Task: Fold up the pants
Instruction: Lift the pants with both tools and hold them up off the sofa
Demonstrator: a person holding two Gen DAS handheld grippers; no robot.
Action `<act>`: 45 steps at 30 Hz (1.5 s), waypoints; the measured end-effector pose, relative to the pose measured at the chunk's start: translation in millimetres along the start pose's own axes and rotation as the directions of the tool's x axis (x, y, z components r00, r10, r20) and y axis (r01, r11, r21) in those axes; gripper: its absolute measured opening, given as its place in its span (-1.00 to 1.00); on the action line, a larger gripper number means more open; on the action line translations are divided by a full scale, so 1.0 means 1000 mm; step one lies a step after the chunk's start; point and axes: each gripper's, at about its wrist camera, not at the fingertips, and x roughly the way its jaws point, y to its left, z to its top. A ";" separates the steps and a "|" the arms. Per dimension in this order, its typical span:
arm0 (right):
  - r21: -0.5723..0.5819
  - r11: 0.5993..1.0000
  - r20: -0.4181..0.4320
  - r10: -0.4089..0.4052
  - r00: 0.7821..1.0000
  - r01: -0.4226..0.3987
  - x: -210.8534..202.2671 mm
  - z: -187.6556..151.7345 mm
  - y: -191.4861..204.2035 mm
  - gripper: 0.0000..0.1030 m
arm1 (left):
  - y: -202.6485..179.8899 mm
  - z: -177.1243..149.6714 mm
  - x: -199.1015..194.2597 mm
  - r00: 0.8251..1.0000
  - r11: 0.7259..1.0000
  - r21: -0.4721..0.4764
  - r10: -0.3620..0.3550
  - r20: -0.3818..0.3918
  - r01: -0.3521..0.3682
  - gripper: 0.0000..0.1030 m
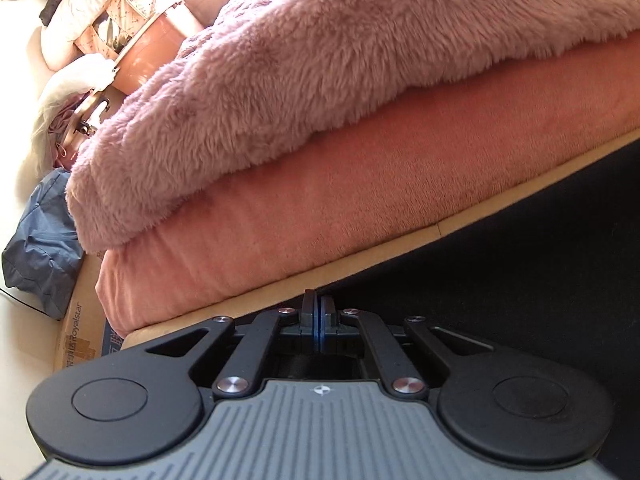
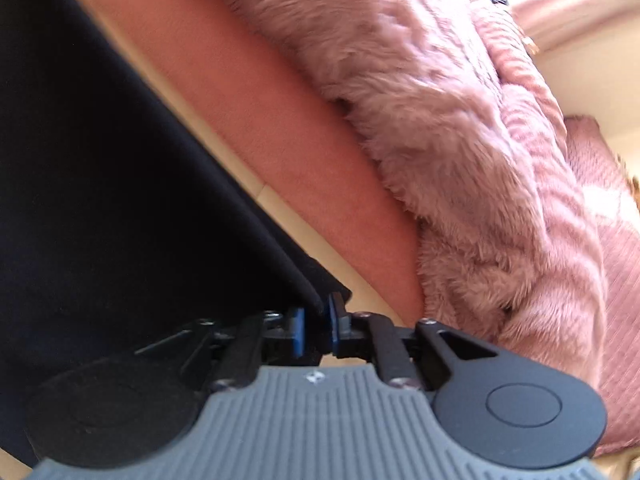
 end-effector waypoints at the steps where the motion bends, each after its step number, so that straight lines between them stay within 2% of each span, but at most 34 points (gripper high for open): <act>1: 0.050 0.999 0.017 0.000 1.000 -0.001 -0.001 -0.003 -0.010 -0.25 | -0.001 -0.001 0.000 1.000 1.000 -0.001 0.000 0.004 0.000 -1.00; 2: 0.117 0.993 0.042 0.012 0.999 -0.017 -0.003 -0.008 -0.021 0.00 | -0.001 -0.003 -0.001 1.000 1.000 -0.001 0.001 0.009 -0.001 -1.00; 4: 0.258 0.964 0.085 0.050 0.995 -0.070 -0.008 -0.021 -0.042 0.10 | -0.001 -0.001 0.000 1.000 1.000 -0.003 0.000 0.013 0.000 -1.00; 8: 0.452 0.885 0.126 0.063 0.990 -0.114 -0.014 -0.046 -0.067 0.07 | 0.004 0.001 0.000 1.000 0.999 -0.036 -0.022 0.021 0.023 -1.00; 11: 0.608 0.759 0.205 0.134 0.970 -0.233 -0.015 -0.063 -0.082 -0.10 | 0.006 0.002 -0.001 0.999 0.998 -0.058 -0.034 0.021 0.035 -1.00; 14: 0.692 0.647 0.299 0.146 0.943 -0.320 -0.009 -0.067 -0.092 -0.12 | 0.003 0.002 -0.001 1.000 0.999 -0.048 -0.024 0.018 0.024 -1.00; 17: 0.731 0.590 0.325 0.140 0.935 -0.343 0.007 -0.060 -0.095 -0.22 | -0.002 0.003 0.000 1.000 1.000 -0.025 -0.003 0.010 0.003 -1.00; 20: 0.725 0.593 0.324 0.154 0.934 -0.349 0.019 -0.053 -0.085 -0.30 | -0.006 0.004 0.001 1.000 1.000 -0.004 0.013 0.001 -0.013 -1.00; 23: 0.694 0.650 0.278 0.153 0.948 -0.309 0.027 -0.048 -0.062 -0.32 | -0.009 0.008 0.002 1.000 1.000 0.015 0.027 -0.014 -0.027 -1.00; 24: 0.693 0.654 0.281 0.145 0.949 -0.305 0.030 -0.049 -0.057 -0.30 | -0.009 0.009 0.002 0.999 0.999 0.018 0.031 -0.020 -0.031 -1.00; 29: 0.717 0.632 0.307 0.093 0.947 -0.294 0.026 -0.056 -0.049 -0.28 | -0.014 0.011 0.003 0.998 0.997 0.047 0.055 -0.039 -0.053 -1.00; 31: 0.711 0.638 0.338 0.060 0.939 -0.296 0.018 -0.058 -0.053 -0.28 | -0.015 0.012 0.004 0.997 0.997 0.056 0.063 -0.044 -0.060 -1.00; 32: 0.707 0.632 0.367 0.055 0.928 -0.317 0.015 -0.059 -0.058 -0.28 | -0.016 0.012 0.004 0.997 0.997 0.055 0.065 -0.046 -0.062 -1.00; 35: 0.710 0.606 0.387 0.090 0.918 -0.359 0.022 -0.058 -0.074 -0.28 | -0.015 0.012 0.005 0.997 0.997 0.044 0.069 -0.045 -0.067 -1.00; 38: 0.705 0.579 0.380 0.180 0.907 -0.410 0.039 -0.056 -0.079 -0.32 | -0.016 0.010 0.004 0.997 0.996 0.045 0.073 -0.037 -0.071 -1.00; 39: 0.702 0.586 0.374 0.181 0.910 -0.405 0.041 -0.055 -0.078 -0.36 | -0.015 0.010 0.003 0.997 0.997 0.042 0.072 -0.032 -0.071 -1.00; 40: 0.699 0.595 0.374 0.169 0.912 -0.397 0.040 -0.056 -0.076 -0.81 | -0.014 0.009 0.001 0.997 0.997 0.033 0.070 -0.026 -0.069 -1.00; 41: 0.693 0.601 0.388 0.155 0.908 -0.399 0.037 -0.056 -0.076 -0.96 | -0.012 0.009 -0.001 0.998 0.998 0.019 0.064 -0.020 -0.064 -1.00; 45: 0.674 0.643 0.411 0.083 0.908 -0.364 0.011 -0.062 -0.072 -1.00 | -0.004 0.005 -0.013 0.998 0.998 -0.015 0.064 0.022 -0.064 -1.00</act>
